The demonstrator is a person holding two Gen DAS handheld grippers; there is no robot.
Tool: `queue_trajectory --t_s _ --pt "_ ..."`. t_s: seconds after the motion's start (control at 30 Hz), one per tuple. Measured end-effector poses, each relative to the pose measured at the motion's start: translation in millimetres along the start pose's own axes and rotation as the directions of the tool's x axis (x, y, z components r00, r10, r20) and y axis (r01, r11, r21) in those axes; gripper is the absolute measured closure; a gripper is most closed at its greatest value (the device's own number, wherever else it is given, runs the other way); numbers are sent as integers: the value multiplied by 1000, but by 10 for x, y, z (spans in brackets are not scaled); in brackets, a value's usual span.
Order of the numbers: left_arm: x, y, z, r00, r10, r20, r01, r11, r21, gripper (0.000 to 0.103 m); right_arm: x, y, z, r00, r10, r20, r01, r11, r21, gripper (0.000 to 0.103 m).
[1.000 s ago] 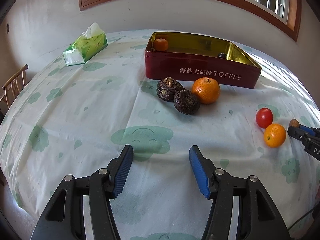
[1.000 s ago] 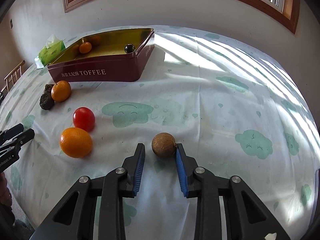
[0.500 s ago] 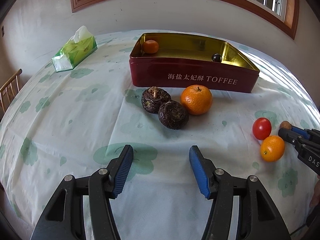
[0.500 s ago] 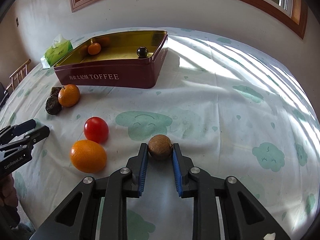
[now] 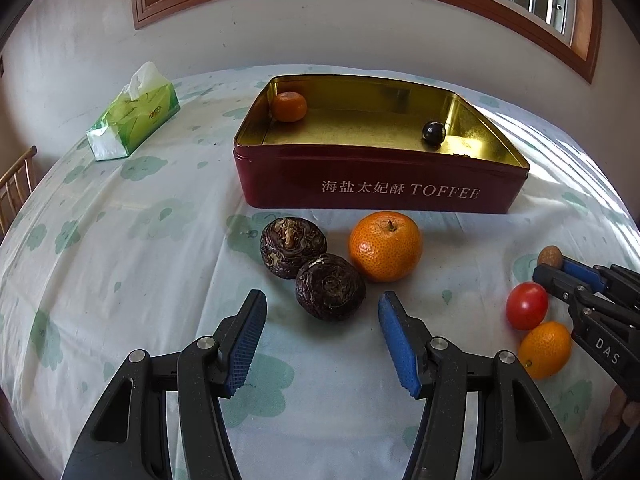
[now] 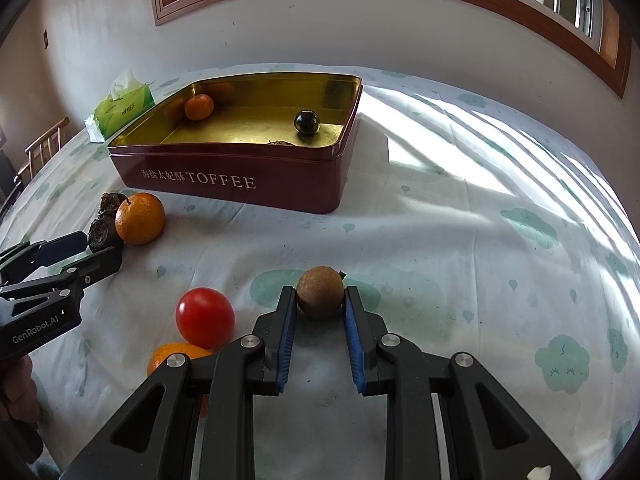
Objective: Organize fruits
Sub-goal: 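Grasp the dark wrinkled passion fruit with the left gripper while the right gripper holds the longan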
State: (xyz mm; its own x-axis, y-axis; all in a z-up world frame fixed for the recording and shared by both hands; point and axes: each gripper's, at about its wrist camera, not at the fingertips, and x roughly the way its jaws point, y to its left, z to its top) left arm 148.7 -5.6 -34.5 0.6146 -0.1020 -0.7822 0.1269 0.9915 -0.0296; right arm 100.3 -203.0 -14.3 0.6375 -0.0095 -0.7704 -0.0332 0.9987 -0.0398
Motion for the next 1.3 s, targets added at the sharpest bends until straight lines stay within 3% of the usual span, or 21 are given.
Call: queue_trajectory --t_s 0.1,0.43,1.3 --pt "38 8 32 1000 -6 -2 5 1000 -7 45 3 -2 0 1000 3 3 -3 1000 4 81" --pt "46 1 29 1000 -23 8 23 1000 8 66 3 -2 -2 1000 3 3 -3 1000 5 80" --pt "-78 -15 -63 999 -38 23 38 999 11 67 -1 -2 -6 1000 -2 0 2 1000 1 81"
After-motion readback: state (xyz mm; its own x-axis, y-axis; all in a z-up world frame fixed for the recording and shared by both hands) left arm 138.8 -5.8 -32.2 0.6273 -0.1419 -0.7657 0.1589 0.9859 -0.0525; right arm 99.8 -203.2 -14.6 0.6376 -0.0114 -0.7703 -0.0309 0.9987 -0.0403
